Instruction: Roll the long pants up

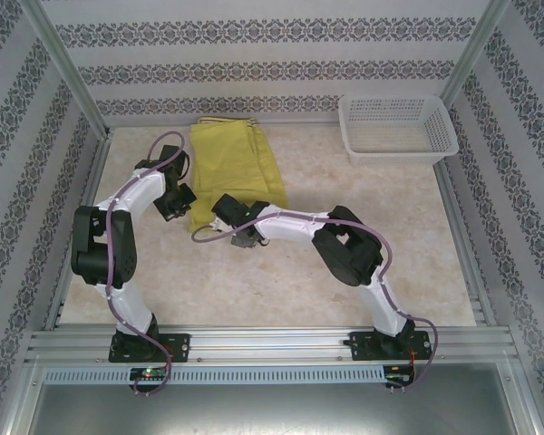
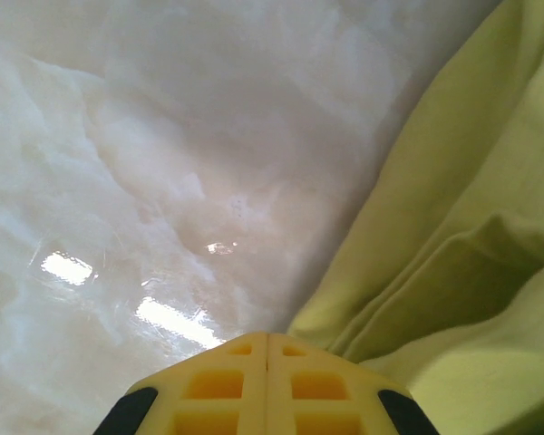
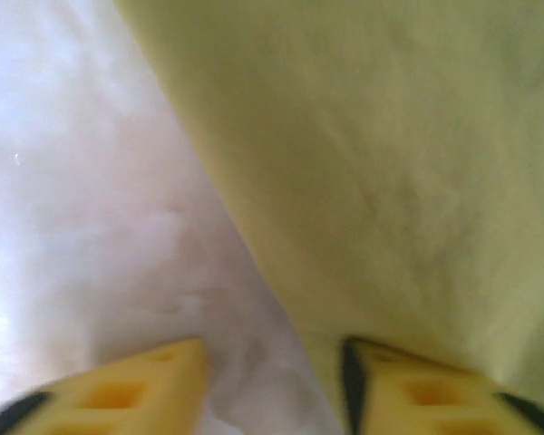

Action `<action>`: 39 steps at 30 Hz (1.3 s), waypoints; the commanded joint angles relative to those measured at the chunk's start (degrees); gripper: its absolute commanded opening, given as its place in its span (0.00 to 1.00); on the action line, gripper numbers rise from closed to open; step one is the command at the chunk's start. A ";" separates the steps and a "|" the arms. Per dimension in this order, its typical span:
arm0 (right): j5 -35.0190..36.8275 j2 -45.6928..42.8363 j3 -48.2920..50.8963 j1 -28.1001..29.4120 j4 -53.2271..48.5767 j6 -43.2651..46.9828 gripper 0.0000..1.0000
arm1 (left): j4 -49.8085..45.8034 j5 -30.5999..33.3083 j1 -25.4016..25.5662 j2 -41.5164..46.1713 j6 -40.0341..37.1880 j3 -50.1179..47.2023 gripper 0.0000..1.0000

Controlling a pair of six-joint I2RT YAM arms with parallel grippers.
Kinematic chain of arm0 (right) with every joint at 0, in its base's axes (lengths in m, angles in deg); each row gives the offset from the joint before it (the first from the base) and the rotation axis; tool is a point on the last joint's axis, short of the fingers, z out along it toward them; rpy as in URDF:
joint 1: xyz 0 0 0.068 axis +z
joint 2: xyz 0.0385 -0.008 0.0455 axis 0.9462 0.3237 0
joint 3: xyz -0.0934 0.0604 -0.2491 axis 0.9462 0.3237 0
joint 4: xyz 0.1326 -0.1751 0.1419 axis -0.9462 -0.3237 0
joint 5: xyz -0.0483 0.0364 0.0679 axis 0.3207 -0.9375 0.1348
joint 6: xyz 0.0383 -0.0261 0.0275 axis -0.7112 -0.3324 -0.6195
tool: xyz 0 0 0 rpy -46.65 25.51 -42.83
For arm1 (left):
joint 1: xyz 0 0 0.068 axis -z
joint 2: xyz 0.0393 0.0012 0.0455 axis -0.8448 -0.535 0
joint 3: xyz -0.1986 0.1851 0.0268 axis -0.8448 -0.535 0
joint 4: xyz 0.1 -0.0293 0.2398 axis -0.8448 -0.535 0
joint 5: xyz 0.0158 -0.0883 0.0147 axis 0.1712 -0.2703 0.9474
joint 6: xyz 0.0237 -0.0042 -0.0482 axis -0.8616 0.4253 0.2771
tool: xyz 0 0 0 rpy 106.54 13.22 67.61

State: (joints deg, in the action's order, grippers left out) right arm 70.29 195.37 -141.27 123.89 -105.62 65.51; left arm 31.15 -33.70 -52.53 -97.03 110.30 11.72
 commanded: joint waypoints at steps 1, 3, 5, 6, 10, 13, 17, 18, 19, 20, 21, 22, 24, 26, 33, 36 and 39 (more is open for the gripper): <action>4.01 -2.74 0.05 0.66 0.68 -0.72 0.73 | -1.71 -0.55 -0.56 2.05 -0.86 0.86 0.00; 4.14 -3.81 0.90 1.34 0.39 -1.20 0.74 | -1.62 -0.51 -0.57 2.05 -0.86 0.68 0.00; 4.37 -5.18 1.86 1.95 0.69 -1.69 0.74 | -1.53 -0.45 -0.58 1.81 -0.86 0.61 0.00; 4.72 -5.92 2.41 2.28 0.95 -1.74 0.75 | -1.42 -0.59 -0.56 1.62 -0.86 0.54 0.00; 6.69 -7.07 4.28 2.71 3.57 0.06 0.75 | -1.00 -1.13 -0.57 0.97 -0.60 0.61 0.00; 7.45 -5.15 4.17 1.83 5.54 2.02 0.75 | -0.66 -1.50 -0.57 0.54 -0.42 0.68 0.00; 5.85 -1.92 3.32 -0.05 8.58 3.15 0.75 | -0.72 -1.44 -0.60 0.28 -0.51 0.77 0.00; 5.63 -0.85 2.73 -0.45 9.35 3.43 0.75 | -0.66 -1.28 -0.60 0.28 -0.59 0.76 0.00; 5.43 0.10 2.20 -0.94 9.93 3.71 0.75 | -0.86 -1.09 -0.59 0.13 -0.68 0.85 0.00; 5.09 0.94 1.59 -1.28 10.45 4.07 0.75 | -0.98 -1.00 -0.56 0.02 -0.86 0.93 0.00; 4.79 1.89 1.08 -1.56 11.30 4.49 0.75 | -1.02 -0.90 -0.60 -0.22 -0.93 1.10 0.00; 4.31 2.87 0.35 -1.91 11.71 4.62 0.75 | -1.12 -0.88 -0.67 -0.32 -1.03 1.27 0.00; 3.32 4.47 -0.93 -2.28 11.88 4.72 0.74 | -1.37 -0.93 -0.74 -0.68 -1.12 1.63 0.00; 2.84 5.53 -1.34 -2.32 12.89 5.66 0.70 | -1.45 -0.77 -0.90 -0.77 -1.28 1.95 0.00; -0.47 3.71 -2.61 -3.20 10.41 4.05 0.00 | -2.05 -0.95 -2.02 -0.42 -1.82 3.11 0.00; -0.61 1.28 -2.60 -2.62 7.12 2.82 0.00 | -2.14 -1.06 -2.14 -0.34 -2.00 3.64 0.00; -1.57 -1.80 -3.48 -1.70 0.84 -0.44 0.00 | -2.45 -1.28 -2.47 -0.25 -2.33 4.28 0.00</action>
State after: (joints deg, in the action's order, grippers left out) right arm 70.61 197.84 -143.12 121.55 -96.88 68.68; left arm 31.00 -34.75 -54.30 -97.09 109.25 14.28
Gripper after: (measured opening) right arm 0.083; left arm 0.046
